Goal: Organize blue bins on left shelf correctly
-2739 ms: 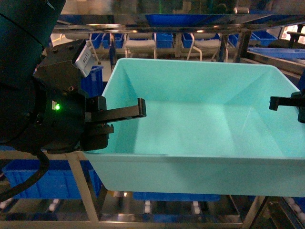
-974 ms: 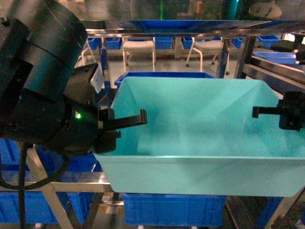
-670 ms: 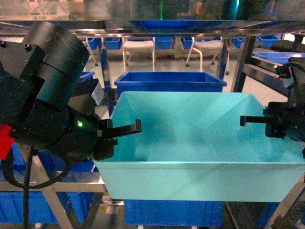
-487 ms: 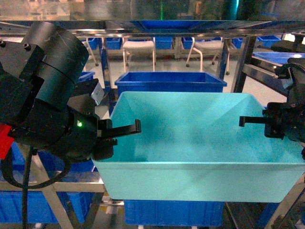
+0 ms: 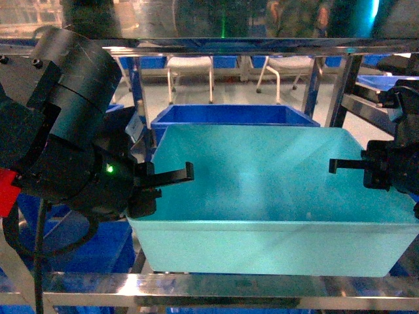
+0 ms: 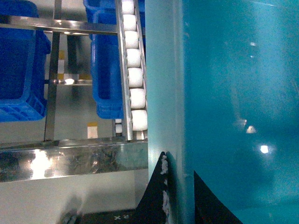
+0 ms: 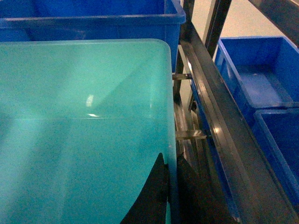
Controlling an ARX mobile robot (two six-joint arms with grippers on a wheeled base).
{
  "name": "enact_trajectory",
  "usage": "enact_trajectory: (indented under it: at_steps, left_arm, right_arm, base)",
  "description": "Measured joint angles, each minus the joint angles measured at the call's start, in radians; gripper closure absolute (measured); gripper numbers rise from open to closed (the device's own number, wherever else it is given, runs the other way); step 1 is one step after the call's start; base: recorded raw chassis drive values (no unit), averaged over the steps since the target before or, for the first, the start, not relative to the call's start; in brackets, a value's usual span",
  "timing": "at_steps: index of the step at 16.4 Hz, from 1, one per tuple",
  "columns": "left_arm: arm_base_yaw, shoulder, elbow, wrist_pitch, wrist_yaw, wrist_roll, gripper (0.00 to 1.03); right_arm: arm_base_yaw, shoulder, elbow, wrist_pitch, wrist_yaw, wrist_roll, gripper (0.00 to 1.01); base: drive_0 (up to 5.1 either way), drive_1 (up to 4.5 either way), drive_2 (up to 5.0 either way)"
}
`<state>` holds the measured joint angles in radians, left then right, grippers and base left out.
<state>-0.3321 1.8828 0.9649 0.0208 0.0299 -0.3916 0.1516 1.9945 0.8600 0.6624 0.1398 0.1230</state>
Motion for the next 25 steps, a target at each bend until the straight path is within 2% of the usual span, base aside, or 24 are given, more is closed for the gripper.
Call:
enact_trajectory:
  at_steps: [3, 10, 11, 15, 18, 25]
  left_arm:
    - [0.000, 0.000, -0.006, -0.013, -0.003, -0.001, 1.01]
    - [-0.005, 0.014, -0.012, -0.008, 0.008, -0.001, 1.01]
    - [0.003, 0.038, 0.010, -0.010, 0.009, -0.001, 1.01]
    - [0.020, 0.082, 0.060, -0.001, 0.005, 0.015, 1.01]
    - [0.042, 0.134, 0.075, 0.003, 0.031, 0.033, 1.01]
    - [0.054, 0.244, 0.153, 0.007, 0.047, 0.058, 1.01]
  right_arm:
    - [0.001, 0.000, 0.000, -0.004, 0.001, 0.000, 0.99]
    - [0.001, 0.000, 0.000, -0.004, 0.000, -0.004, 0.99]
    - [0.000, 0.046, 0.031, 0.016, -0.006, -0.005, 0.99]
    - [0.008, 0.109, 0.056, 0.044, -0.008, 0.000, 0.99]
    - [0.026, 0.138, 0.075, 0.037, 0.012, -0.002, 0.99]
    - [0.026, 0.223, 0.135, 0.037, 0.016, -0.015, 0.99]
  base:
    - [0.0, 3.08, -3.0]
    - [0.0, 0.00, 0.0]
    - [0.0, 0.00, 0.0]
    - [0.0, 0.00, 0.0]
    - [0.0, 0.00, 0.0]
    - [0.0, 0.00, 0.0]
